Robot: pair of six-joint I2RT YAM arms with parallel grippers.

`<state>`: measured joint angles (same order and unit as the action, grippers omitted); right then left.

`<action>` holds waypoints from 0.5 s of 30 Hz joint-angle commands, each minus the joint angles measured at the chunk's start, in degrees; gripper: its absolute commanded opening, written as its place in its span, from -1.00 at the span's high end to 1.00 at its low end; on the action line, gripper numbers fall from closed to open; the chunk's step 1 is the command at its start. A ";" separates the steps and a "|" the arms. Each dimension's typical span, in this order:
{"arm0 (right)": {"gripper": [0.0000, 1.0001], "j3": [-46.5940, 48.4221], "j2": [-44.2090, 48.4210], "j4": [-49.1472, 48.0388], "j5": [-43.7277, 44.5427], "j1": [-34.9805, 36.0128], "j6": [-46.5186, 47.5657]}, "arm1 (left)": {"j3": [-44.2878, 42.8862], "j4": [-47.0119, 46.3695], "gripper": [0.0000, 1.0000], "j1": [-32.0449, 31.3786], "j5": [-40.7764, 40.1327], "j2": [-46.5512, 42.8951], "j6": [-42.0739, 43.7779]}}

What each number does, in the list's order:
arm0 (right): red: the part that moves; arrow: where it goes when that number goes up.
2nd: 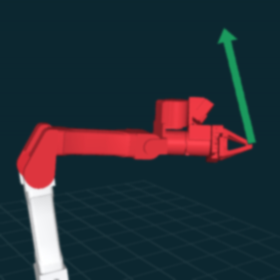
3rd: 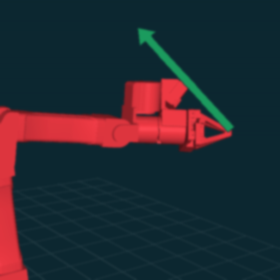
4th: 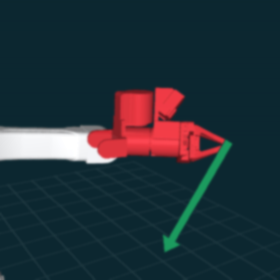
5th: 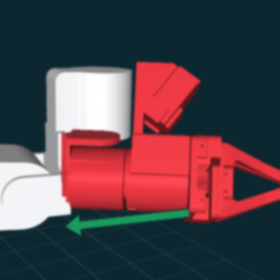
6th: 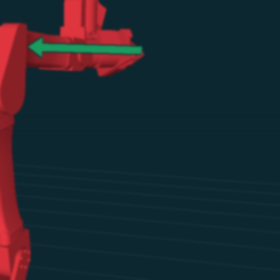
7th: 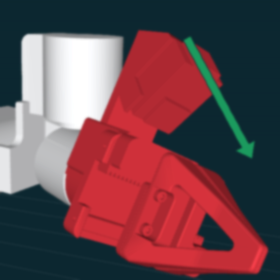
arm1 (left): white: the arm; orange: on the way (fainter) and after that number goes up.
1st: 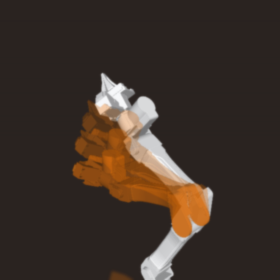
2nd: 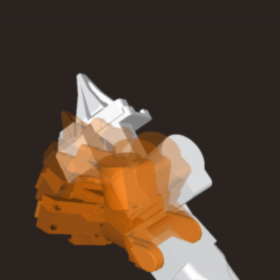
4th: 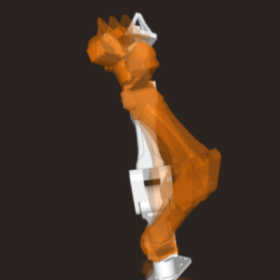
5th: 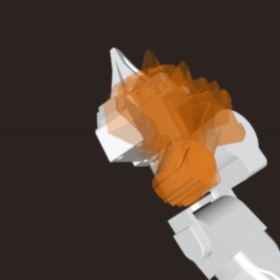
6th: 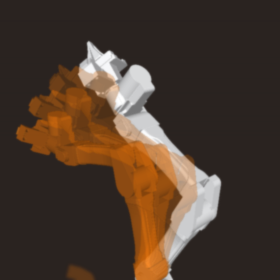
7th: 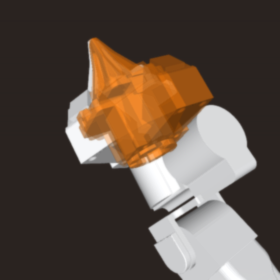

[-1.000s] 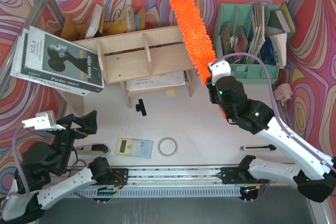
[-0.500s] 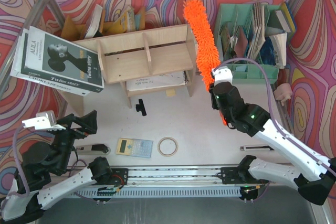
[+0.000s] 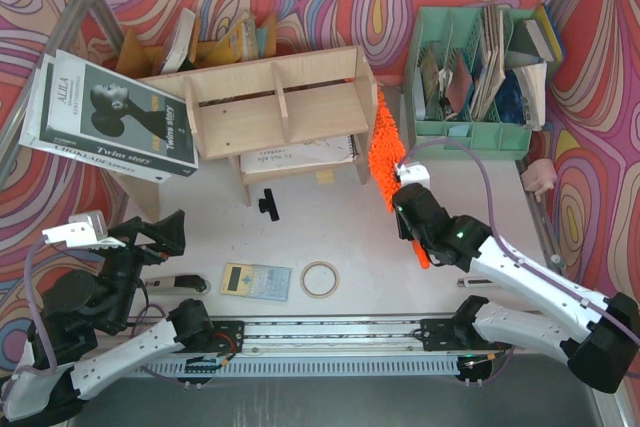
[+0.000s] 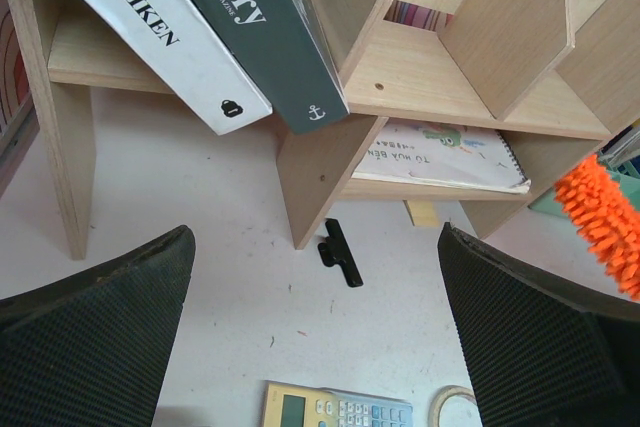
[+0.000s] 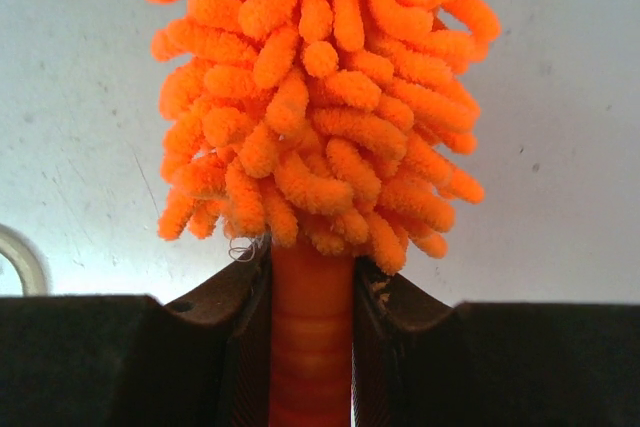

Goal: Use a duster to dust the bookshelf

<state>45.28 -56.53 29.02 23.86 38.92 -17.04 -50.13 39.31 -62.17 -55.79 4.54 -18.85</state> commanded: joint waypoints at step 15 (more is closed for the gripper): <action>1.00 1.36 4.02 -2.08 -1.43 0.11 -1.56 | 0.76 -0.19 -0.97 -0.23 -1.11 -0.77 0.29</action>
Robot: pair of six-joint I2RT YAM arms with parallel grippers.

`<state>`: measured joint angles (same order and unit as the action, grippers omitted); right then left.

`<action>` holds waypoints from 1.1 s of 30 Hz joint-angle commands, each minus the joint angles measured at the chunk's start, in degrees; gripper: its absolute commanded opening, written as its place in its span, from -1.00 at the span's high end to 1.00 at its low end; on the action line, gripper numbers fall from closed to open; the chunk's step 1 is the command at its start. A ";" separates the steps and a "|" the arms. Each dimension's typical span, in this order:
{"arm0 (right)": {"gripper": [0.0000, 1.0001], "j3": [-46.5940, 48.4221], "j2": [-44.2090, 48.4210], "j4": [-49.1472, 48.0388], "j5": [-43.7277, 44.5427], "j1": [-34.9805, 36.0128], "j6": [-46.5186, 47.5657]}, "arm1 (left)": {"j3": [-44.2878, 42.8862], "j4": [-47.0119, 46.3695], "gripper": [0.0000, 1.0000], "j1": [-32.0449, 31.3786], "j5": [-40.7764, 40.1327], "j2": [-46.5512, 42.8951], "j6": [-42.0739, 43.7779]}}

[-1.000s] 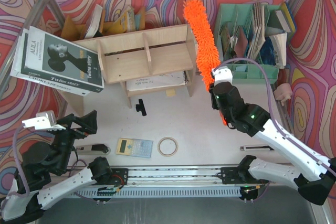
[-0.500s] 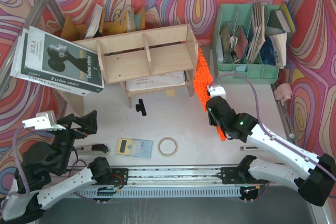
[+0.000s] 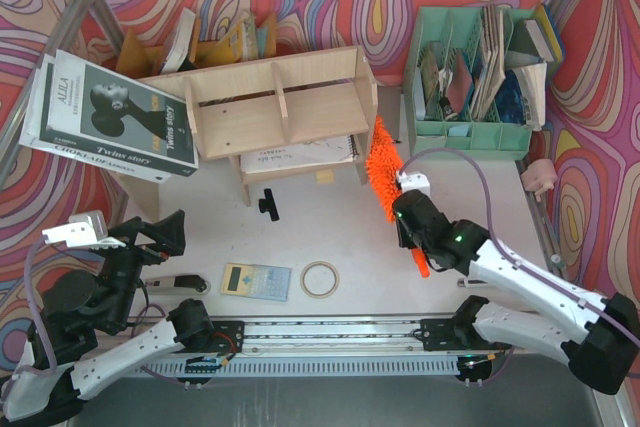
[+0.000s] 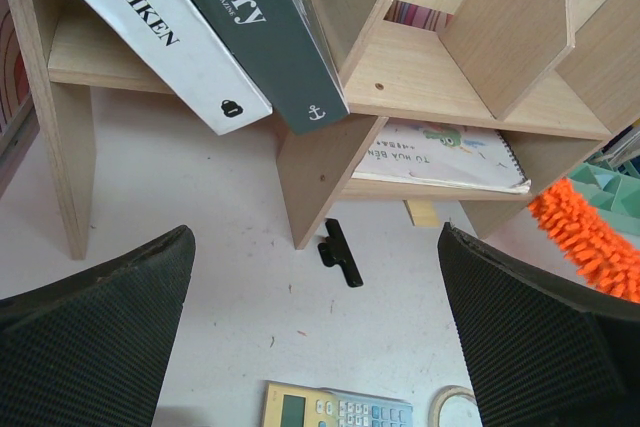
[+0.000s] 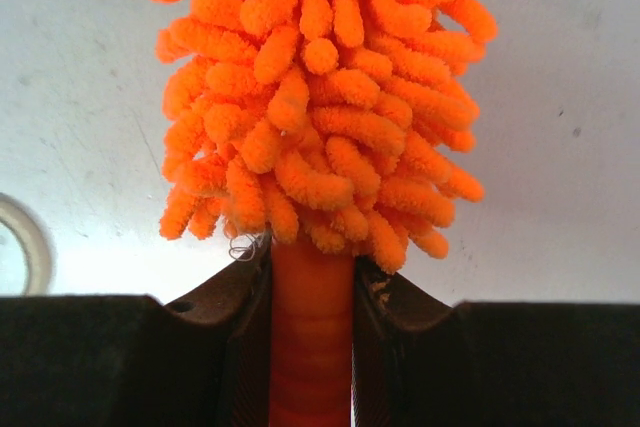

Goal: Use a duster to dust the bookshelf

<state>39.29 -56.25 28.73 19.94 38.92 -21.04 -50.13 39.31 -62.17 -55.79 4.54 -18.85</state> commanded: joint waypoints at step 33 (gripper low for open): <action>1.00 8.76 5.12 -2.91 0.48 0.11 0.50 | 1.09 0.54 -0.97 -0.23 -2.67 0.18 -1.09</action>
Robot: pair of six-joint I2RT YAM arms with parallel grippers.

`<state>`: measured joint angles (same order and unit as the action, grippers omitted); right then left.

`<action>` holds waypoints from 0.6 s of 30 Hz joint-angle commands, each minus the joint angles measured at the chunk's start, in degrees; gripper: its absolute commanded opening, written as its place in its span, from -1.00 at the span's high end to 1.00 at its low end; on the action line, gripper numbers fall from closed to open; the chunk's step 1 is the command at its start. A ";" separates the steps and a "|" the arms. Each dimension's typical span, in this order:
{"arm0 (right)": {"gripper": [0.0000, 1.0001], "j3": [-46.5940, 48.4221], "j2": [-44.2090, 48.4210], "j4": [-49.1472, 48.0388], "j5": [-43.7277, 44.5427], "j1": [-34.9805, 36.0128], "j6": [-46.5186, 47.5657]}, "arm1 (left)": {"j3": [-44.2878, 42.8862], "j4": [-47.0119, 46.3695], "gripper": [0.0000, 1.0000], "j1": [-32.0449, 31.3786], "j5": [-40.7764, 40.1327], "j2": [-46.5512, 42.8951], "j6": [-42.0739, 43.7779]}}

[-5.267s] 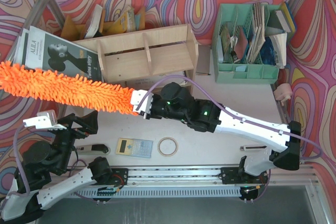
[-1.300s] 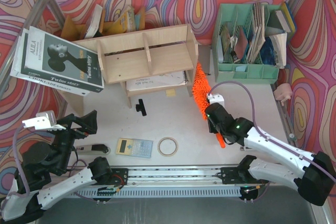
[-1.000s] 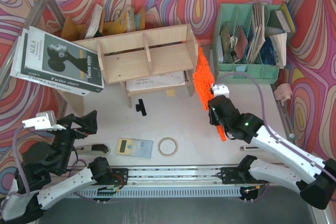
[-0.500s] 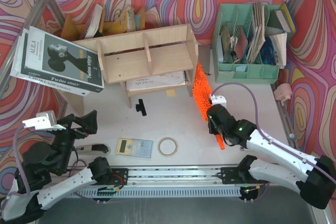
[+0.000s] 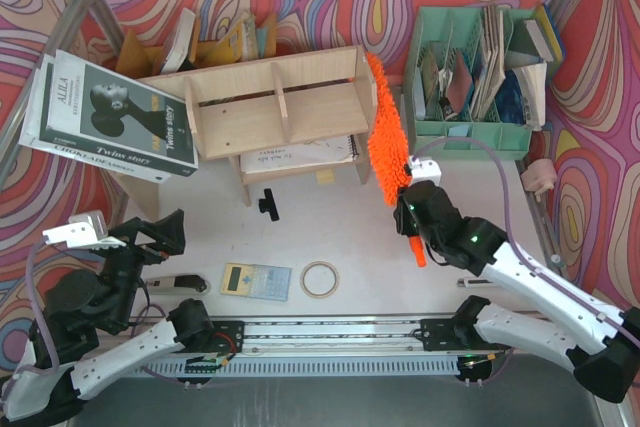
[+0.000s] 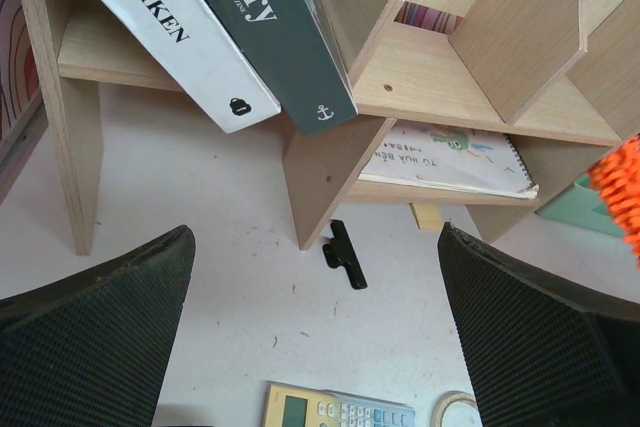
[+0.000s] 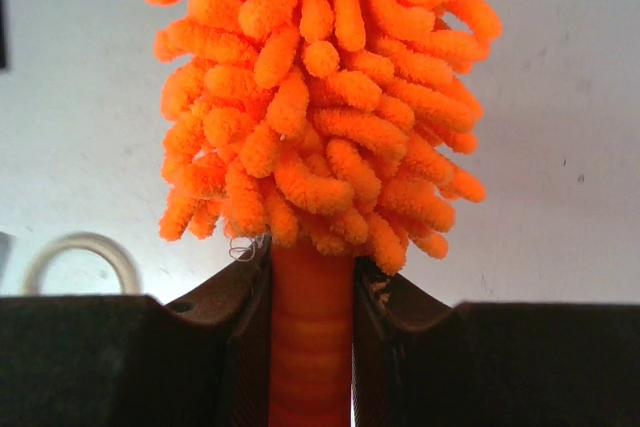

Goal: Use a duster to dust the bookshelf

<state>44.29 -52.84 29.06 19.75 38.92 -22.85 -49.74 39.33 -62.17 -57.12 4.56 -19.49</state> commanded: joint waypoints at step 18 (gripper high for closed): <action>1.00 -7.62 -1.02 -7.00 1.76 0.11 -3.68 | 0.89 1.54 -0.97 -0.23 -2.57 2.88 -2.29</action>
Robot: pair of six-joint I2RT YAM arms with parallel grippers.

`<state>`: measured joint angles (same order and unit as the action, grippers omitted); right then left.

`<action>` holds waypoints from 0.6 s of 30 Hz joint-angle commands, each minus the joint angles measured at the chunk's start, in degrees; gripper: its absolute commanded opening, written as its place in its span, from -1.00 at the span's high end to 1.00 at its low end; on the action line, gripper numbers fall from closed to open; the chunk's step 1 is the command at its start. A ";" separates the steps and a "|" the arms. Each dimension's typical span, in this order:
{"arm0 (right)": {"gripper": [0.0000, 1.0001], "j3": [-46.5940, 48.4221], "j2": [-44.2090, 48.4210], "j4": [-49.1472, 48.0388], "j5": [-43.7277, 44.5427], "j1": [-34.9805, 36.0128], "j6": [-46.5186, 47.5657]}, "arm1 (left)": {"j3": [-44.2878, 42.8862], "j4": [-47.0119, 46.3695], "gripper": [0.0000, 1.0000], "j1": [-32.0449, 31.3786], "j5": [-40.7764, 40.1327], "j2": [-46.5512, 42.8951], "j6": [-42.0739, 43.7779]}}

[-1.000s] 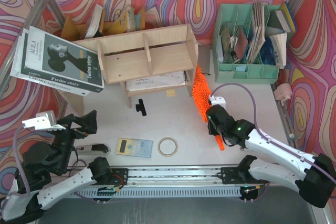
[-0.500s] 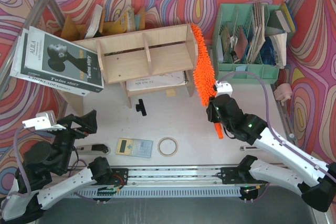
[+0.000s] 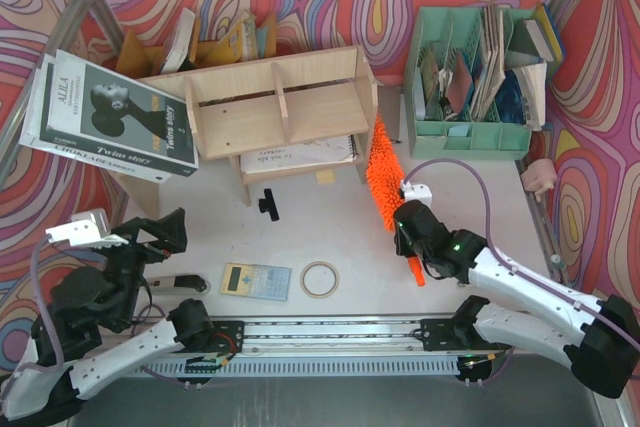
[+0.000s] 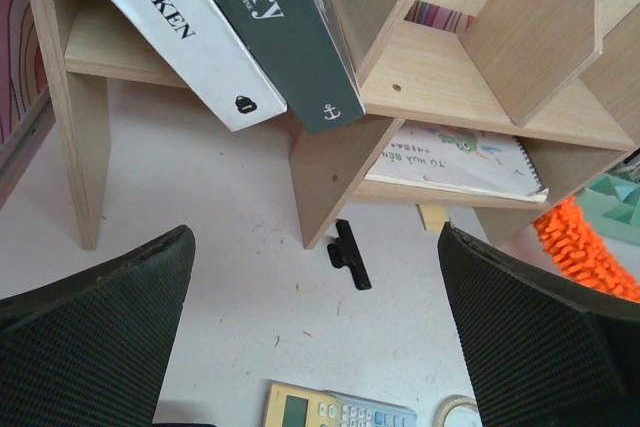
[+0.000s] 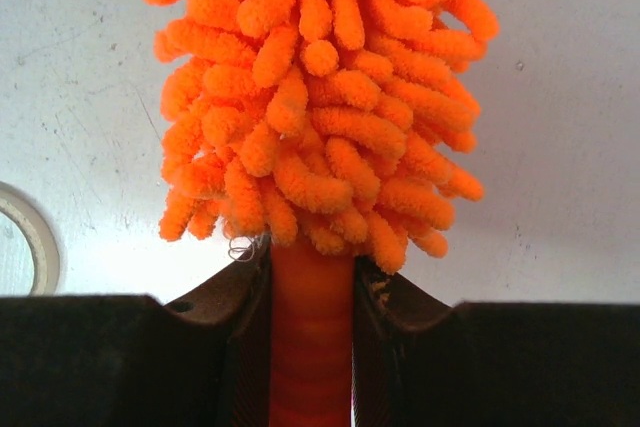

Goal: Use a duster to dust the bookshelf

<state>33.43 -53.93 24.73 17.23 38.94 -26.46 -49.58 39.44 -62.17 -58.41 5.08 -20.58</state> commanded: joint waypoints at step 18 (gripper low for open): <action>1.00 12.14 16.52 -11.34 3.49 0.09 16.96 | 0.50 2.97 -0.97 -0.23 -5.02 7.89 -2.88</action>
<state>47.03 -43.83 22.11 24.62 38.94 -17.32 -49.58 42.13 -62.22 -60.53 14.22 -23.20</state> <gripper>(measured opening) 0.330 0.985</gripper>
